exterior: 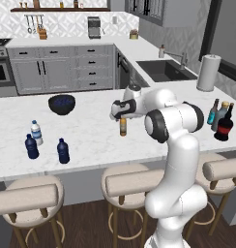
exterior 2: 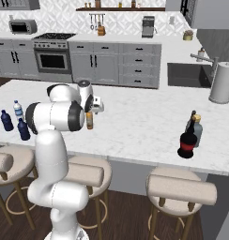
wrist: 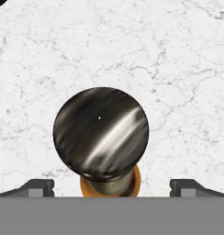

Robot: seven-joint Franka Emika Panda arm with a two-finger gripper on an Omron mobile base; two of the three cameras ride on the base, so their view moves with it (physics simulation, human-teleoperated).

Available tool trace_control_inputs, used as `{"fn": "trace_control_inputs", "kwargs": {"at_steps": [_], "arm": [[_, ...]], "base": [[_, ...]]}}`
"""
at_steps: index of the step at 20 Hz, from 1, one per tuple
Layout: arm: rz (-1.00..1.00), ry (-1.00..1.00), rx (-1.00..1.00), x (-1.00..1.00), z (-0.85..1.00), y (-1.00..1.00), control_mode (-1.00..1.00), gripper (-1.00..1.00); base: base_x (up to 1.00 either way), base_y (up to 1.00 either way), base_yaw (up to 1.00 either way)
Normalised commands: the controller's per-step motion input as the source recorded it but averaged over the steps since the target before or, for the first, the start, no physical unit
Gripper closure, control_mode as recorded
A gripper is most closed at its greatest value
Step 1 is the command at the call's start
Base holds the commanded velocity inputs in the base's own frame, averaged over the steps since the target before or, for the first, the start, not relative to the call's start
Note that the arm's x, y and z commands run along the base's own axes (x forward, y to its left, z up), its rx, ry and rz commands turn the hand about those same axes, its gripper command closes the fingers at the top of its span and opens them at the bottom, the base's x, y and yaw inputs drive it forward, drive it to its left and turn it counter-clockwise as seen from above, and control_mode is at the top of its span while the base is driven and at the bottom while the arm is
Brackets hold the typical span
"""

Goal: Move the plastic bottles in the middle to the plastics group, and the glass bottles in the middle to the glass group.

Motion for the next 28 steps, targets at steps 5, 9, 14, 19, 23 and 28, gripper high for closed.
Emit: {"fn": "trace_control_inputs", "kwargs": {"at_steps": [5,9,14,19,23,28], "arm": [[0.0,0.0,0.0,0.0,-0.04,0.0,-1.0,-1.0],[0.0,0.0,0.0,0.0,0.0,0.0,-1.0,-1.0],[0.0,0.01,0.0,0.0,0.0,0.01,-1.0,1.0],[0.0,0.0,0.0,0.0,0.0,0.0,-1.0,1.0],[-0.01,0.0,0.0,-0.1,0.06,-0.07,-1.0,1.0],[-0.18,0.0,0.0,-0.47,0.4,-0.43,-1.0,1.0]], "base": [[0.0,0.0,0.0],[0.0,0.0,0.0],[0.0,0.0,0.0],[0.0,0.0,0.0],[0.0,0.0,0.0],[0.0,0.0,0.0]]}}
